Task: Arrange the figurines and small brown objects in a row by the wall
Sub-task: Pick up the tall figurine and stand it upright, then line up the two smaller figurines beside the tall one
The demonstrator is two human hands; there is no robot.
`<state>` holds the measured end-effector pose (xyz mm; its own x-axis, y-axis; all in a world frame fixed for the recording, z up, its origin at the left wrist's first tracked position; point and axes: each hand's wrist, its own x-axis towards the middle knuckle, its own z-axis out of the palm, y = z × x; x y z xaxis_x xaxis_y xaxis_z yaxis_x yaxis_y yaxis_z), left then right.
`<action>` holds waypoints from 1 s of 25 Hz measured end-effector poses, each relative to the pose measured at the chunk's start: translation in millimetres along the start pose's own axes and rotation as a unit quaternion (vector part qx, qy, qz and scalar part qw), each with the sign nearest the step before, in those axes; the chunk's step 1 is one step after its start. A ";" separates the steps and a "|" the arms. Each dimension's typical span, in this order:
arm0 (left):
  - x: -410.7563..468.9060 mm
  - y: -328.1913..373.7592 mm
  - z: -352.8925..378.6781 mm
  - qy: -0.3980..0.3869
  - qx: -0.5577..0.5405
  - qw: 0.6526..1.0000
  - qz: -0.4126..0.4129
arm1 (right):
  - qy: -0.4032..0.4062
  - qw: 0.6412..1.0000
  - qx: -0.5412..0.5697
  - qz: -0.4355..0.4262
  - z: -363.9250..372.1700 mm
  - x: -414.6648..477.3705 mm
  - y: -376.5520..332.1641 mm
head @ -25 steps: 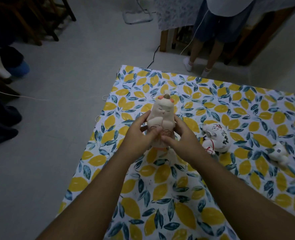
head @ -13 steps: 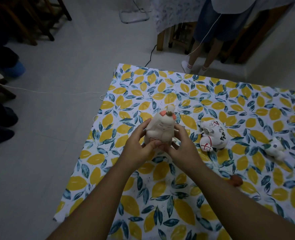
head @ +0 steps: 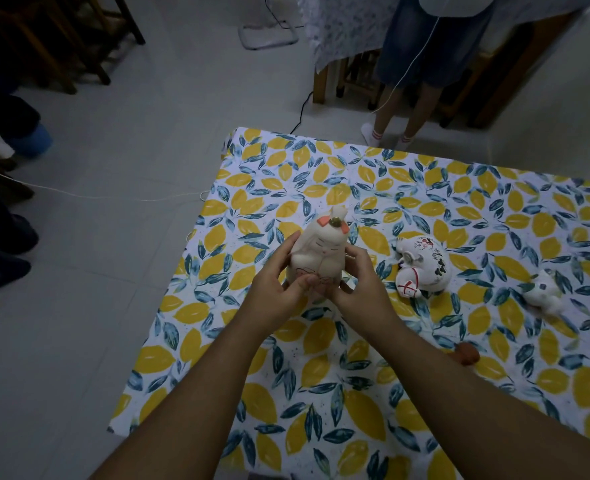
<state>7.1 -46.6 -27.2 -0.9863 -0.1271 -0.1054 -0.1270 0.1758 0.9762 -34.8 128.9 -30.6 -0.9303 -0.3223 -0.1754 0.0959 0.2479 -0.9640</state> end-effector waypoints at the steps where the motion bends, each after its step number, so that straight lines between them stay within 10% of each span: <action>1: 0.0 -0.1 0.5 0.000 0.001 1.000 0.000 | -0.001 1.000 0.001 0.003 0.3 -0.1 -0.2; 7: -6.8 -0.1 9.7 0.029 0.087 0.996 -0.024 | -0.021 0.991 -0.132 -0.017 -11.9 2.0 -11.7; 13: -43.4 13.0 33.4 0.131 0.309 0.942 0.026 | 0.012 0.897 -0.429 -0.104 -51.4 -27.1 -7.8; 25: -69.2 35.6 209.1 0.070 0.382 0.921 -0.031 | 0.006 0.856 -0.510 -0.080 -212.5 -84.0 61.6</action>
<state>48.8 172.6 -24.8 -0.9584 -0.2743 -0.0786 -0.2718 0.7932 0.5449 -26.0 365.4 -32.7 -0.9069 -0.4186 -0.0482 -0.3868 0.8725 -0.2986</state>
